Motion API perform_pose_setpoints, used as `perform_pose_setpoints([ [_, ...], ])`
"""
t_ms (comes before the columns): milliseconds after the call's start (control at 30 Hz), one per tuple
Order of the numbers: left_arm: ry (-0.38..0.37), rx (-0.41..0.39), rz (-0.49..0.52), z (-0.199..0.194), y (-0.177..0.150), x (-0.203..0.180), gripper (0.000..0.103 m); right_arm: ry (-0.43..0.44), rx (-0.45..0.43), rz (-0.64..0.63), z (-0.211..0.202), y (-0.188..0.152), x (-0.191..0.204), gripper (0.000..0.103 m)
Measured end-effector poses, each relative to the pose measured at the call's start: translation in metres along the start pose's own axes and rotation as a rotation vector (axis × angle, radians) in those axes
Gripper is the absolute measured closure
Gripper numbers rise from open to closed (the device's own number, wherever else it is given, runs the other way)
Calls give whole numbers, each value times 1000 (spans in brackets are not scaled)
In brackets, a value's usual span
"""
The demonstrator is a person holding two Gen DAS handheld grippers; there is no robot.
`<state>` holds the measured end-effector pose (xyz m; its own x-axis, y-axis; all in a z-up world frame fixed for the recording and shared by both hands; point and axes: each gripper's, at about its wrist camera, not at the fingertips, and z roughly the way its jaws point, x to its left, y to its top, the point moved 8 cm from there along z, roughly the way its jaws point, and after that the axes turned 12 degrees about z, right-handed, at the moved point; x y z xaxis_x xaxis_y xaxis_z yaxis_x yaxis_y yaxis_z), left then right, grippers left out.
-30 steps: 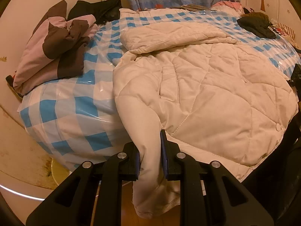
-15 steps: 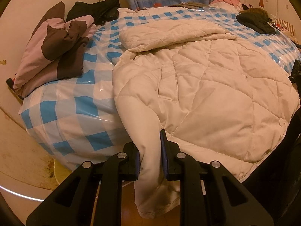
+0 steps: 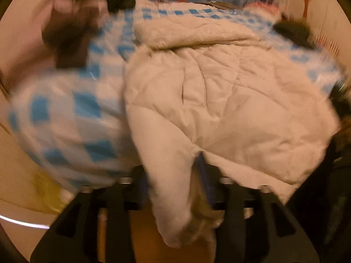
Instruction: Fold large clothes
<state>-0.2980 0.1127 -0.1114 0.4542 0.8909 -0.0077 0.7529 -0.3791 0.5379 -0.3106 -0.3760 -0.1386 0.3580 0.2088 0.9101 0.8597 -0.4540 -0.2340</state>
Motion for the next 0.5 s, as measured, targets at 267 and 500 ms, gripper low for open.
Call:
perform_pose_setpoints([
  [267,-468,-97,-470,25,-58,71,23,-9,10,20,4,0,-4,76],
  [500,-711,-153,-567,57,-72,68,17,-28,14,30,5,0,-5,73],
])
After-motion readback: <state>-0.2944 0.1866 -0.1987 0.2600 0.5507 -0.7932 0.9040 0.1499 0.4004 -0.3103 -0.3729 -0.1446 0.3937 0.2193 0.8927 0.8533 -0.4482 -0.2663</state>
